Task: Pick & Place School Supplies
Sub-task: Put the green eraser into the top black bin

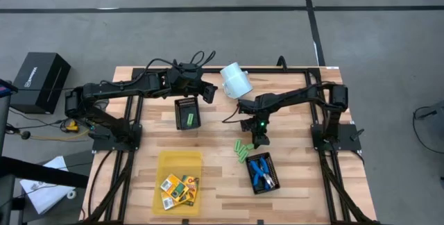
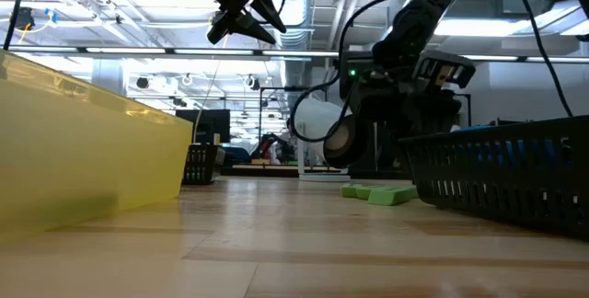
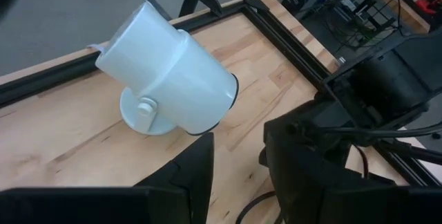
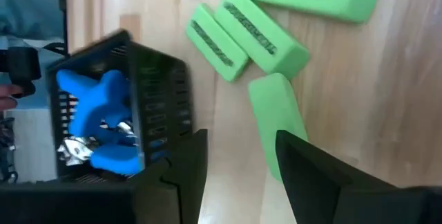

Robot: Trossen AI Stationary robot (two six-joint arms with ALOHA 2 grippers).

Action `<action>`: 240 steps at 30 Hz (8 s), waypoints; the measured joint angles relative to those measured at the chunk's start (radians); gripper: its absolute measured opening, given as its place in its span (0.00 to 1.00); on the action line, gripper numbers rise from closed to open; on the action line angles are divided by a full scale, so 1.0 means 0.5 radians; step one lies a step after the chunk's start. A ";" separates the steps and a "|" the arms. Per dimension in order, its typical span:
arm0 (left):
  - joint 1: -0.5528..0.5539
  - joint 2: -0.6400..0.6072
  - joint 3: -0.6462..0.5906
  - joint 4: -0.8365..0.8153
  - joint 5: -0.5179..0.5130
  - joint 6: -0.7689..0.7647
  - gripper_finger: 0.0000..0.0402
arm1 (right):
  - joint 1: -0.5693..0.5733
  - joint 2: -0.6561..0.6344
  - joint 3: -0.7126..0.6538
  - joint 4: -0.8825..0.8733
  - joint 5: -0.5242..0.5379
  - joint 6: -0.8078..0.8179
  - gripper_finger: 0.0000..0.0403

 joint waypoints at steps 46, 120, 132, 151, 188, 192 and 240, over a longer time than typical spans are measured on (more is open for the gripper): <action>0.000 0.000 -0.002 0.004 -0.001 0.008 0.32 | -0.003 -0.005 0.001 0.058 -0.007 0.011 0.41; 0.002 0.001 -0.238 0.100 0.100 -0.088 0.32 | -0.005 0.045 0.002 0.157 -0.095 0.039 0.40; 0.002 0.001 -0.238 0.108 0.100 -0.085 0.32 | -0.037 0.171 0.006 0.167 -0.166 0.046 0.38; 0.005 0.001 -0.238 0.112 0.099 -0.082 0.32 | -0.181 0.207 0.008 0.250 -0.118 0.038 0.37; 0.004 0.001 -0.238 0.177 0.099 -0.082 0.32 | -0.207 0.218 0.182 0.259 -0.279 0.190 0.00; 0.004 0.001 -0.238 0.183 0.100 0.062 0.32 | -0.256 0.217 0.267 0.200 -0.568 0.249 0.01; 0.014 0.001 -0.238 0.193 0.227 0.567 0.32 | 0.080 -0.238 0.132 0.058 0.768 0.991 0.38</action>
